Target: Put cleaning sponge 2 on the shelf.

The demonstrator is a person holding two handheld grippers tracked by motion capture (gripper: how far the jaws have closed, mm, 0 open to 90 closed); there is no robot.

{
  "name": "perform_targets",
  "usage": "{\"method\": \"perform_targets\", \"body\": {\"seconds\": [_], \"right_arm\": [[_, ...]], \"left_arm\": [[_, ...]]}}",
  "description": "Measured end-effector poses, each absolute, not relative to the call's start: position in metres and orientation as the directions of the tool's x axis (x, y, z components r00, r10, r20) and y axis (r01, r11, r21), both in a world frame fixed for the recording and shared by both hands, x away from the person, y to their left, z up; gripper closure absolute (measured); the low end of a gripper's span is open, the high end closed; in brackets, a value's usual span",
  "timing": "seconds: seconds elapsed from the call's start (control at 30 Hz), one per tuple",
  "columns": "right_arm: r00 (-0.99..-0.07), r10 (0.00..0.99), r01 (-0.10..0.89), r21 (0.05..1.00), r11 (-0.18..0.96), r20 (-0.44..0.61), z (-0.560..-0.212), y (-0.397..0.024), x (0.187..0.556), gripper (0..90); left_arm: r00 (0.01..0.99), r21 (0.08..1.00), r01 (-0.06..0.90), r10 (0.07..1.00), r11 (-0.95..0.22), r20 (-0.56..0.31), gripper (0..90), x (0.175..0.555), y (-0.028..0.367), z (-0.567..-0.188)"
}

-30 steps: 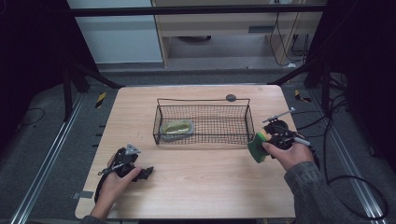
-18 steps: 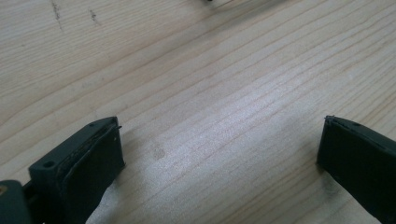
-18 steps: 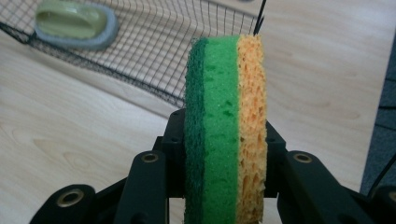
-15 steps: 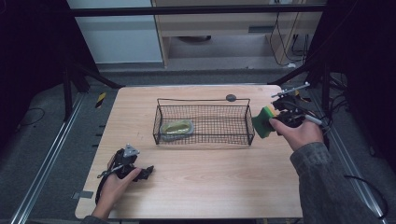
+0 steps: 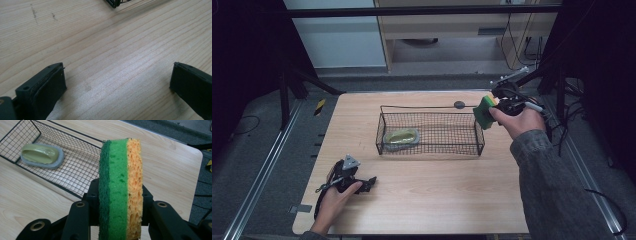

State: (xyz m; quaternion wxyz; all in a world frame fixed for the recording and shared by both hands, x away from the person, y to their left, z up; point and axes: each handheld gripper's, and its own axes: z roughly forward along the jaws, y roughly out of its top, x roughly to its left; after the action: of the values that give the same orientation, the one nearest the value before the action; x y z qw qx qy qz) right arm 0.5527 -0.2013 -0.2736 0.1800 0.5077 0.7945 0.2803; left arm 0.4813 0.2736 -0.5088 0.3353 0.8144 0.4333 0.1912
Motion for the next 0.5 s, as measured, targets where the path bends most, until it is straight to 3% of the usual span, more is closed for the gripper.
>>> {"method": "perform_targets", "body": {"seconds": [0.5], "right_arm": [[-0.421, 0.907, 0.713, 0.617, 0.332, -0.002, -0.29, -0.19, 0.59, 64.8]], "left_arm": [[0.551, 0.712, 0.578, 0.834, -0.399, 0.021, 0.0, 0.481, 0.274, -0.509]]}}
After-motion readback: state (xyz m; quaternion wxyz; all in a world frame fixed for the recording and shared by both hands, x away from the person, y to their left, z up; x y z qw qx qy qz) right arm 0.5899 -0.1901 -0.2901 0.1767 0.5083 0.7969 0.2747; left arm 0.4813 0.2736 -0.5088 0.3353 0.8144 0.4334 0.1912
